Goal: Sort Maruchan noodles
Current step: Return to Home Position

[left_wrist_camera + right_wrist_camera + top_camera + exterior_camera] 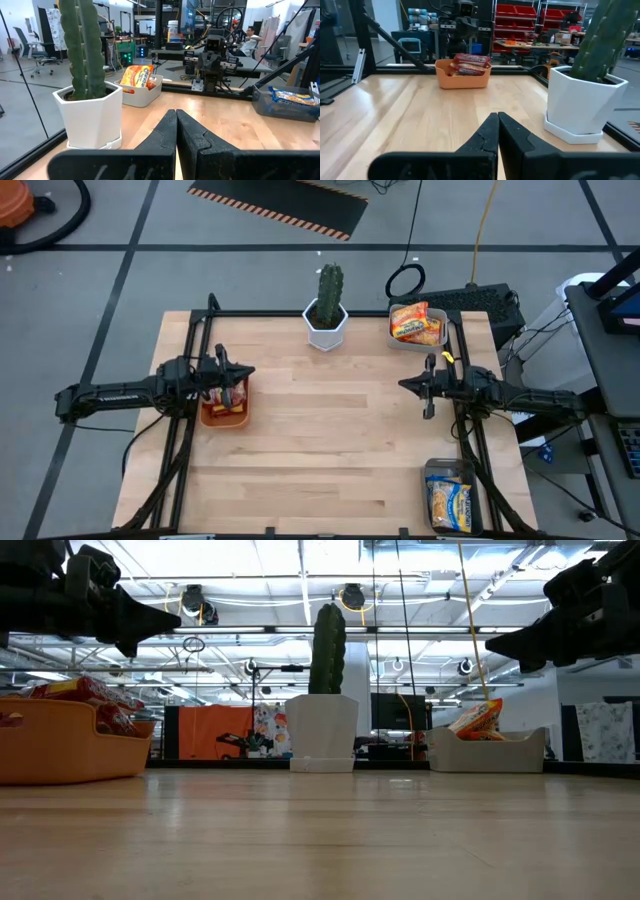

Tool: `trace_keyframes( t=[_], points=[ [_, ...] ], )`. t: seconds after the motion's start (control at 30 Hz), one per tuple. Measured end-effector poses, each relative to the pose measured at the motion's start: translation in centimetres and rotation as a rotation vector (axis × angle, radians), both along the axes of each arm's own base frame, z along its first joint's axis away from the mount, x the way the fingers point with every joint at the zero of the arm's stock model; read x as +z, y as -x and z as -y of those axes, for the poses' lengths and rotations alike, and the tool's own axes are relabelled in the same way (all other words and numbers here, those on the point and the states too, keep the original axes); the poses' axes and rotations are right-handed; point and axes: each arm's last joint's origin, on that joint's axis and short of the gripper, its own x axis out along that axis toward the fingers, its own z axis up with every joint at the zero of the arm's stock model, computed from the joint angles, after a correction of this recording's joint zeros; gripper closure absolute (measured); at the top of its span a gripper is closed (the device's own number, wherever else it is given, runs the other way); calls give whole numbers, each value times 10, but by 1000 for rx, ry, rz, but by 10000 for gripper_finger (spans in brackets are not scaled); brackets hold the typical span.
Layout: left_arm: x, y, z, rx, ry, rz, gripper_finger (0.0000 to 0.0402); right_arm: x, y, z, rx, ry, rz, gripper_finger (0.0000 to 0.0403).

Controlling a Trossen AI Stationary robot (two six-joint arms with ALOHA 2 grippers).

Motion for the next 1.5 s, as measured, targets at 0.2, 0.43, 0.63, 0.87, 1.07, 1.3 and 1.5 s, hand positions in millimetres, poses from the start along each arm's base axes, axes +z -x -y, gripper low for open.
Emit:
trace_keyframes(
  t=[0.2,0.43,0.63,0.87,1.07,1.3,1.5],
  points=[
    [-1,0,1,-18,-12,-2,401,2,0,0,-1,2,18,403],
    [-17,1,3,-63,7,3,401,2,0,0,-3,3,24,403],
    [-12,4,4,-72,-47,51,401,3,0,0,-3,3,27,403],
    [-8,12,8,-107,-42,101,401,3,0,0,-3,4,30,403],
    [-12,18,13,-135,-22,82,401,3,0,0,-3,4,32,403],
    [-14,17,17,-164,0,62,401,3,0,0,-3,3,27,403],
    [-17,17,19,-150,22,37,401,2,0,0,-3,2,21,403]
  ],
)
